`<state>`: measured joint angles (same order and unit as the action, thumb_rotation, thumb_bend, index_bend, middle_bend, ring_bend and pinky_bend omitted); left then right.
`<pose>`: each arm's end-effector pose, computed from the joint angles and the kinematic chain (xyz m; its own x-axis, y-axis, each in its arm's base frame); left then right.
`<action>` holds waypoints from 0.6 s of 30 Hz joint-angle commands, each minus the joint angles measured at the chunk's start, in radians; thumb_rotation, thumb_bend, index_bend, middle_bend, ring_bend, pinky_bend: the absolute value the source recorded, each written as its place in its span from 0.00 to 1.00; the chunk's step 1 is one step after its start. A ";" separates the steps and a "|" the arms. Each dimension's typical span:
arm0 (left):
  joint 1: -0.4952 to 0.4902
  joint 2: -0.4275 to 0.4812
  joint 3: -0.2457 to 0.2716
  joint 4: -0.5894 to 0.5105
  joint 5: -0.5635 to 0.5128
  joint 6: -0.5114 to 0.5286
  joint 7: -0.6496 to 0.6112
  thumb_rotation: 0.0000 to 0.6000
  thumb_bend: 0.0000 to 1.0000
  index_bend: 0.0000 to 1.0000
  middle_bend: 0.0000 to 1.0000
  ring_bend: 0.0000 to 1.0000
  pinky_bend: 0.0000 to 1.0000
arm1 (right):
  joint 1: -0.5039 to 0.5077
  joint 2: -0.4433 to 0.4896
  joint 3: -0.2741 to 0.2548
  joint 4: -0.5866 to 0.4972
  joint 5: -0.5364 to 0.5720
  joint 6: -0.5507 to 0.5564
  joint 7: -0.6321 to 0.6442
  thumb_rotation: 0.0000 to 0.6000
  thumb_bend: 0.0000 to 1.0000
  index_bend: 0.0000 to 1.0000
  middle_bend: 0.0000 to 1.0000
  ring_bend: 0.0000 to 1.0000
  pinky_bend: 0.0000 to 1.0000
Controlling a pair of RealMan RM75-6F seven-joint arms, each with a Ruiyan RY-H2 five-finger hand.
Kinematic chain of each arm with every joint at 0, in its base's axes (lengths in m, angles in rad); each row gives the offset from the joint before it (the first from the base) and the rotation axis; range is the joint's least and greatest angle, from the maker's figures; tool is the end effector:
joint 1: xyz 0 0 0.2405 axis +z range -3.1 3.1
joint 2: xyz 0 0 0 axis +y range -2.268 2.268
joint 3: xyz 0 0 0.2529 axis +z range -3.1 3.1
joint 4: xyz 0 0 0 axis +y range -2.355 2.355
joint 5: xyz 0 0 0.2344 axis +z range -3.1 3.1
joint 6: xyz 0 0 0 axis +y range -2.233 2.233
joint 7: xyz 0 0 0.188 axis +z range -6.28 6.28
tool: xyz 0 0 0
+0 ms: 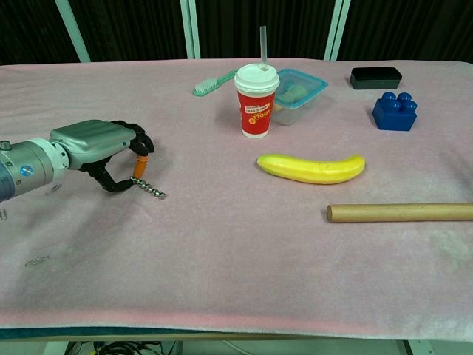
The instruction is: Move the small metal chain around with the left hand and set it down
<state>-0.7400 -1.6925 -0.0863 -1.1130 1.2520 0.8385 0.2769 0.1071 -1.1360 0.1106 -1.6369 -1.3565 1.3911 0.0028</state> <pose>-0.1979 0.3953 -0.1032 0.6415 0.2818 0.7135 0.7475 -0.4386 -0.4989 -0.3291 -0.2460 0.1308 0.3273 -0.0301 0.9445 -0.9387 0.1047 0.3286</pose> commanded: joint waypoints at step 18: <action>-0.002 0.007 -0.003 -0.009 0.001 0.000 0.001 1.00 0.34 0.55 0.18 0.00 0.00 | 0.000 0.001 0.000 -0.003 0.004 -0.004 0.000 1.00 0.11 0.00 0.00 0.10 0.21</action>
<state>-0.7417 -1.6859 -0.0893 -1.1224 1.2532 0.8386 0.2779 0.1076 -1.1350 0.1109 -1.6395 -1.3520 1.3868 0.0025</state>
